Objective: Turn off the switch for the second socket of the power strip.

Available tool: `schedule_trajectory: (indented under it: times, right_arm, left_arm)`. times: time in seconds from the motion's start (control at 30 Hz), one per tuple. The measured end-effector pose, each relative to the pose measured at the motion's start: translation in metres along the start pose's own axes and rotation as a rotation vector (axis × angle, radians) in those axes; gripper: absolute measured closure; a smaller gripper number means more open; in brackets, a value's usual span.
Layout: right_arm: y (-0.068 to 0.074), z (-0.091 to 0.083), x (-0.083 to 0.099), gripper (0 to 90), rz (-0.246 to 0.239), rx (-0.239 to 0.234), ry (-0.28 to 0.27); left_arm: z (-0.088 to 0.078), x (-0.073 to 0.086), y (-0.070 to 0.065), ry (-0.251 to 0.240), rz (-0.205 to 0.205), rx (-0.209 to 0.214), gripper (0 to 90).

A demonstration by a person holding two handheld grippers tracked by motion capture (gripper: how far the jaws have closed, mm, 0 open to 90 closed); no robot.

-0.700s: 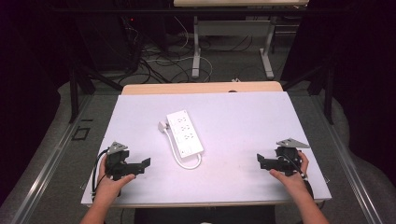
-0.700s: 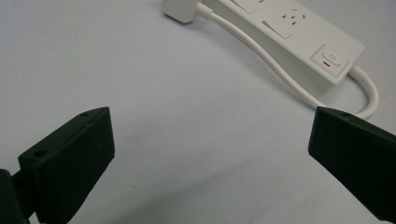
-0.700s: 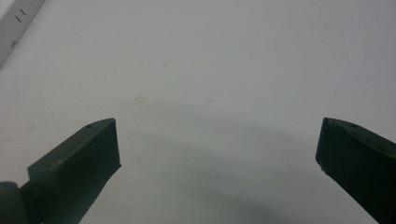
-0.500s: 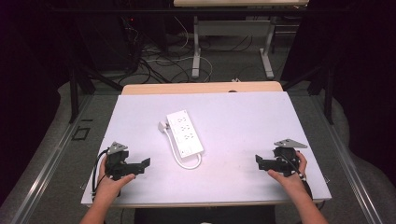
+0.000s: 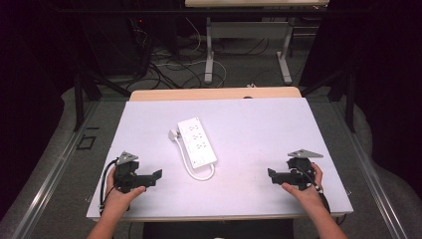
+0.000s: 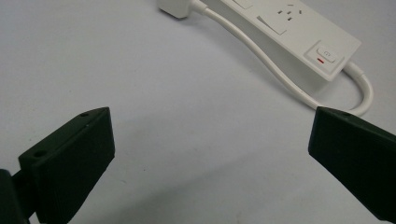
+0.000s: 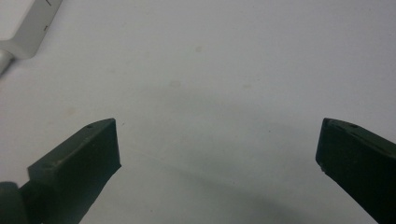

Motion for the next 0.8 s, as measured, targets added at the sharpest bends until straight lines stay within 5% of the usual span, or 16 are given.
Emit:
schedule_trajectory:
  times: [0.8]
  right_arm:
    - [0.006, 0.001, 0.001, 0.0, -0.005, -0.012, -0.005]
  left_arm:
    - [0.000, -0.005, -0.023, -0.001, 0.023, 0.017, 1.1]
Point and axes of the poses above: each handheld gripper's, and its own axes: z roughly forward along the jaws, x roughly out of its underside, y roughly to its left, the point moved 10 cm from there along z, roughly forward along the jaws, and after that the axes turned 12 degrees about y, right-handed, at the moved point
